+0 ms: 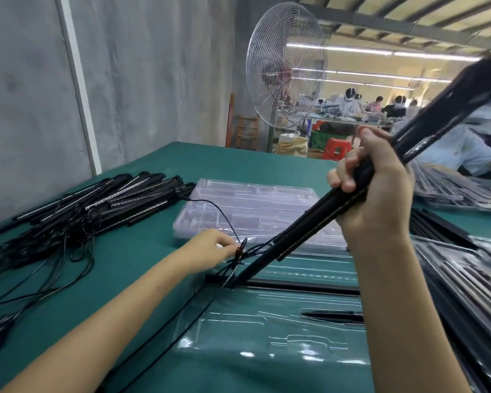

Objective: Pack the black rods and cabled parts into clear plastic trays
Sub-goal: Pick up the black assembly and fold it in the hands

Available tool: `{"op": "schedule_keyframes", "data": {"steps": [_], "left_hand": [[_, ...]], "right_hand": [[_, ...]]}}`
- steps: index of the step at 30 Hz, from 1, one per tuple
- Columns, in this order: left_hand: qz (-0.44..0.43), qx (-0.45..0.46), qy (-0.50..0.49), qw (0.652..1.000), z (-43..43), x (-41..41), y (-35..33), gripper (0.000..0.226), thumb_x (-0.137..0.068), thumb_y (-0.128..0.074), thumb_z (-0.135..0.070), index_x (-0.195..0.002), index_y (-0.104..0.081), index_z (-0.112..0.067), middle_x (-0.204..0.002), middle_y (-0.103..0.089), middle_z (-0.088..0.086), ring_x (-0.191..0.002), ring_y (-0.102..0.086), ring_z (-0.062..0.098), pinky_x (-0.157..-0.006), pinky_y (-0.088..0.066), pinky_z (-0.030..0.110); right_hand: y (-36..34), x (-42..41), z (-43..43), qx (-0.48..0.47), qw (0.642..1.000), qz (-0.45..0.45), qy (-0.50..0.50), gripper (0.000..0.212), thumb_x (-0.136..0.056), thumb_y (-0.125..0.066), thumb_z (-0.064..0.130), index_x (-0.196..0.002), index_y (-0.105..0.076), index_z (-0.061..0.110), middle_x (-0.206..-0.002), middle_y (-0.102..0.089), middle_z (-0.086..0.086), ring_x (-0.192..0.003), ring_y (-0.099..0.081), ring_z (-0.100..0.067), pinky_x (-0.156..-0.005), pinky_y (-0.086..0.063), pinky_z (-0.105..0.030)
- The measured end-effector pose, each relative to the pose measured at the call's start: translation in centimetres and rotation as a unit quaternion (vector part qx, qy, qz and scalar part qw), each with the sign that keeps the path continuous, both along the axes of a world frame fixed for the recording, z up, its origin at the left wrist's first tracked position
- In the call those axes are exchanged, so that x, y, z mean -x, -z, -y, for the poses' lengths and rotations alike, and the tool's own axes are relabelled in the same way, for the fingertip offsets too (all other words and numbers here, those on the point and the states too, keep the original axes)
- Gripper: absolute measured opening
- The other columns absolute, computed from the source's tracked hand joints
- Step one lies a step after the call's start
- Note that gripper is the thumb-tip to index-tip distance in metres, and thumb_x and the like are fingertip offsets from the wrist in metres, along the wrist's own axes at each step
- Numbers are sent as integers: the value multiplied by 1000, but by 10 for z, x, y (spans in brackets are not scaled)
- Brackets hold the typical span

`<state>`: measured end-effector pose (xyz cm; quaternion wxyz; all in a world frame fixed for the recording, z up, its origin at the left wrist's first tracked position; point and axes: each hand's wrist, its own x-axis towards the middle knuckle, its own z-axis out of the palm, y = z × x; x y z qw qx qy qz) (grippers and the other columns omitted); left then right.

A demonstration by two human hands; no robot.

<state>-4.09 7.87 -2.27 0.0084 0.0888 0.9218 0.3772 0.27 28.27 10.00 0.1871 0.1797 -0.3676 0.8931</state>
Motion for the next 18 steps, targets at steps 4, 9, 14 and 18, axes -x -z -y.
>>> {"op": "schedule_keyframes", "data": {"steps": [4,9,14,18], "left_hand": [[84,-181,5,980,-5,-1,-10,45,-92,-38,-59,-130,-53,-38,-133,-49,-11,-119,-47,14,-100,-35,30],[43,-333,30,941,23,-3,-42,41,-77,-49,-58,-104,-69,-36,-115,-62,-8,-106,-55,10,-86,-40,31],[4,-473,-23,881,58,-1,-79,40,-74,-54,-52,-70,-75,-18,-71,-68,-5,-57,-57,6,-56,-48,20],[36,-557,26,829,98,-2,-98,65,-66,-53,-71,-91,-61,-12,-62,-60,0,-48,-58,14,-60,-57,30]], "right_hand": [[-2,-5,-11,-28,997,-15,68,13,-89,-55,4,-78,-55,11,-48,-46,2,-34,-35,-11,-40,-35,-20],[9,5,-32,-191,956,-43,220,13,-89,-57,5,-79,-58,12,-53,-53,2,-34,-39,-9,-34,-35,-22],[30,29,-31,-603,770,101,185,6,-83,-68,16,-89,-68,16,-59,-60,1,-31,-41,0,-36,-37,-15],[44,36,-18,-812,564,151,-17,38,-72,-80,36,-98,-63,15,-55,-53,2,-36,-44,-13,-39,-42,-23]]}}
